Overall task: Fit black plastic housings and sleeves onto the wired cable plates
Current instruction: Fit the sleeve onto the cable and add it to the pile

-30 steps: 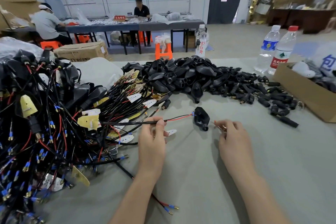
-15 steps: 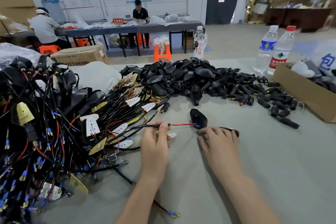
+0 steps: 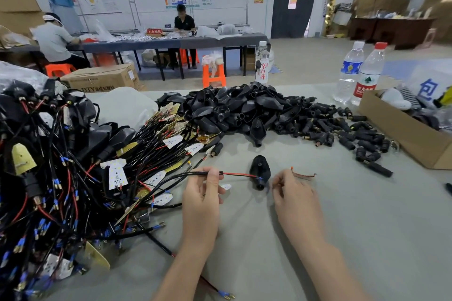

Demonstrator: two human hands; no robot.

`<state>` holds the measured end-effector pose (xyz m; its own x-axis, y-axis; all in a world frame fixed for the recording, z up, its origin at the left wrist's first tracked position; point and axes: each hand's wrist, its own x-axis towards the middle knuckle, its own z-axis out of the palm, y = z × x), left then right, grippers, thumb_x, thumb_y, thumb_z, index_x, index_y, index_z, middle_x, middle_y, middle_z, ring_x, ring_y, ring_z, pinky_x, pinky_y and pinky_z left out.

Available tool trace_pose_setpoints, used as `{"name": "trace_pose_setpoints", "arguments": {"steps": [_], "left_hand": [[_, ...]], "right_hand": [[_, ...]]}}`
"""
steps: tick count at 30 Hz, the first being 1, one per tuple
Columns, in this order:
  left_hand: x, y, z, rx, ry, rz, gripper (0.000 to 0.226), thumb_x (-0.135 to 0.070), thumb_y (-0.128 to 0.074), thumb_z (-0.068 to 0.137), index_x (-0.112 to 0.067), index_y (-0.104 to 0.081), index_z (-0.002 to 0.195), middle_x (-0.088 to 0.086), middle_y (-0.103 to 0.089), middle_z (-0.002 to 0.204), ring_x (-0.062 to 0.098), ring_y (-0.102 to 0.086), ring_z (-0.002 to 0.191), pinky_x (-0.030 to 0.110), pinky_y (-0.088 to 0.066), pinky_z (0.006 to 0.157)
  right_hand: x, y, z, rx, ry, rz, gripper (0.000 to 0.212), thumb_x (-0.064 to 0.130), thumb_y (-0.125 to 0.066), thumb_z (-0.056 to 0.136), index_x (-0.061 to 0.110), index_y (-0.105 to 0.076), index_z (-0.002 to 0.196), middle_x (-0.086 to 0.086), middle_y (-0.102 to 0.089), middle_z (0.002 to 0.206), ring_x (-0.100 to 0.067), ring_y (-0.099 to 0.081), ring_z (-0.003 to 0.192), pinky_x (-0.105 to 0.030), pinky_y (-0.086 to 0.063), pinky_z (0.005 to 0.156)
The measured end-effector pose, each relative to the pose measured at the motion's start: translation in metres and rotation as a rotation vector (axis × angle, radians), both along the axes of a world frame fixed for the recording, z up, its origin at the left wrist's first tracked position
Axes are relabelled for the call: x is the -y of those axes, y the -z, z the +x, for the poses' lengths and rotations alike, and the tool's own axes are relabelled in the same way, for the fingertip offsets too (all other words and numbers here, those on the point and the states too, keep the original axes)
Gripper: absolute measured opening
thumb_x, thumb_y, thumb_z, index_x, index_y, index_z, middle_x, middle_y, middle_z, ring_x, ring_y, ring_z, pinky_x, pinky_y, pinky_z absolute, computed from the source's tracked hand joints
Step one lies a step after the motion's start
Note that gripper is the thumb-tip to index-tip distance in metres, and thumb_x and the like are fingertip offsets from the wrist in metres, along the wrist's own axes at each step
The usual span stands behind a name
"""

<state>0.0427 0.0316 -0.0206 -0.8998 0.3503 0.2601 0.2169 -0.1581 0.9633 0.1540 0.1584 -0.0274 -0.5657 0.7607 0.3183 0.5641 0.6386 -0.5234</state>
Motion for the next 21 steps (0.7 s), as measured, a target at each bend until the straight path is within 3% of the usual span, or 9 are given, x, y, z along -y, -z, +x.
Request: {"name": "trace_pose_setpoints", "arguments": {"steps": [5, 10, 21], "left_hand": [[-0.001, -0.002, -0.001, -0.002, -0.026, 0.01, 0.014, -0.028, -0.053, 0.102, -0.02, -0.063, 0.097, -0.006, -0.07, 0.088, 0.007, -0.061, 0.067, 0.022, -0.052, 0.06], [-0.003, -0.001, -0.001, 0.034, -0.023, 0.006, 0.024, -0.031, -0.051, 0.102, -0.011, -0.064, 0.095, -0.006, -0.065, 0.069, 0.007, -0.06, 0.063, 0.016, -0.049, 0.058], [-0.004, -0.003, 0.003, 0.033, 0.045, -0.01, 0.023, -0.03, -0.049, 0.104, -0.012, -0.059, 0.092, -0.001, -0.07, 0.08, 0.012, -0.062, 0.064, 0.022, -0.05, 0.055]], "right_hand": [[0.002, 0.001, -0.006, -0.047, 0.008, -0.077, 0.015, 0.035, -0.054, 0.092, 0.03, -0.041, 0.096, 0.01, -0.06, 0.092, -0.023, -0.056, 0.098, -0.038, -0.043, 0.088], [0.002, 0.007, -0.012, 0.126, 0.035, -0.017, 0.045, 0.066, -0.047, 0.086, 0.03, -0.052, 0.113, 0.012, -0.057, 0.111, -0.017, -0.048, 0.111, -0.034, -0.037, 0.098], [-0.004, 0.006, -0.005, 0.088, -0.007, -0.016, 0.025, 0.036, -0.048, 0.099, 0.028, -0.058, 0.121, 0.008, -0.06, 0.117, -0.02, -0.048, 0.111, -0.035, -0.038, 0.098]]}}
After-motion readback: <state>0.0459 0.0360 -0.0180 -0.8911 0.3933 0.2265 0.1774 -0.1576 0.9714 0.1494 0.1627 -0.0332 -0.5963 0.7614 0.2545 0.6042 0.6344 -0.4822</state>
